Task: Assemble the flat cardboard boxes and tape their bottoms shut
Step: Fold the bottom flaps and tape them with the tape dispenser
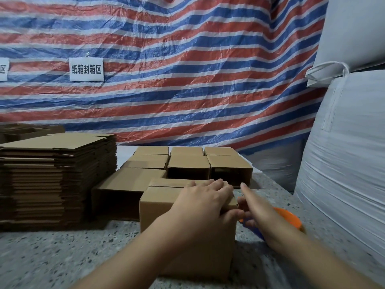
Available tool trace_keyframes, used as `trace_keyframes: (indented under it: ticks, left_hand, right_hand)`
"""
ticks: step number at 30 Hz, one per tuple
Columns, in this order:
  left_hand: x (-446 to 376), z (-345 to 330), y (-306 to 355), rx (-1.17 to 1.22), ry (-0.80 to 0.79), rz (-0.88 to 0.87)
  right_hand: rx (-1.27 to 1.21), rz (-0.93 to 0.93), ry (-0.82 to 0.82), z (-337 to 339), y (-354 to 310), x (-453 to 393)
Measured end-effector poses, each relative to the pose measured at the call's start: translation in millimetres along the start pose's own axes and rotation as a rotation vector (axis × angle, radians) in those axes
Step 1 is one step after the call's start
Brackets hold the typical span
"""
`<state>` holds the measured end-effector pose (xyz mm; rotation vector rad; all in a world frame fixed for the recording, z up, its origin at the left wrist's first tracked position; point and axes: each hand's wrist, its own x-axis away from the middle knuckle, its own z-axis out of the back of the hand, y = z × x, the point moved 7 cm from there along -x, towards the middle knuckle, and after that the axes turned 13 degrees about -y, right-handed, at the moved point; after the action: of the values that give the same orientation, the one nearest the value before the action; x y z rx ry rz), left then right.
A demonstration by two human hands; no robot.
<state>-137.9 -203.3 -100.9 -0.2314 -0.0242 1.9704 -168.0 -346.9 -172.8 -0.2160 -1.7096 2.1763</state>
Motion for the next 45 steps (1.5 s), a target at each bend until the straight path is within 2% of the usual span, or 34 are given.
trace_keyframes:
  ticks: [4,7,10,14,16,20,24,26,28,30,32,36,40,43,45]
  left_hand:
    - [0,1,1,0.002,-0.012,0.006]
    - [0,1,1,0.038,-0.034,0.023]
    - [0,1,3,0.042,-0.055,0.042]
    - [1,0,0,0.057,-0.051,0.041]
    - [3,1,0,0.098,-0.013,0.029]
    - [14,18,-6,0.256,0.155,-0.003]
    - [48,40,-17,0.199,0.477,-0.025]
    - [73,37,-40,0.338,0.643,0.079]
    - [96,16,-71,0.527,0.713,0.262]
    - [105,-16,-95,0.785,0.63,0.389]
    - [103,-43,-103,1.078,0.521,0.398]
    - [89,-47,-117,1.329,0.515,0.379]
    - [61,-38,-136,1.39,0.337,0.453]
    - [44,-57,-142,1.387,0.214,0.557]
    - [35,-74,-145,1.332,0.165,0.607]
  right_hand:
    - [-0.164,0.103,-0.023,-18,-14,8]
    - [-0.295,0.019,-0.098,-39,-2,9]
    - [-0.454,-0.013,-0.078,-52,13,11]
    - [-0.341,0.101,-0.045,-53,25,8]
    - [-0.363,0.108,-0.047,-52,23,10]
    - [-0.266,0.202,0.032,-38,5,22]
    - [-0.069,0.459,0.124,-38,-12,37]
    - [0.011,0.495,0.111,-44,-8,41]
    - [0.067,0.488,0.093,-51,-5,42]
    - [0.064,0.464,0.076,-58,-4,43]
    - [0.034,0.433,0.088,-62,-2,41]
    - [0.034,0.324,0.226,-47,-24,33]
    - [0.044,0.064,0.183,-17,-38,-6]
    - [0.042,-0.15,0.087,-11,-25,-30]
    - [0.086,-0.225,0.061,-14,-15,-39]
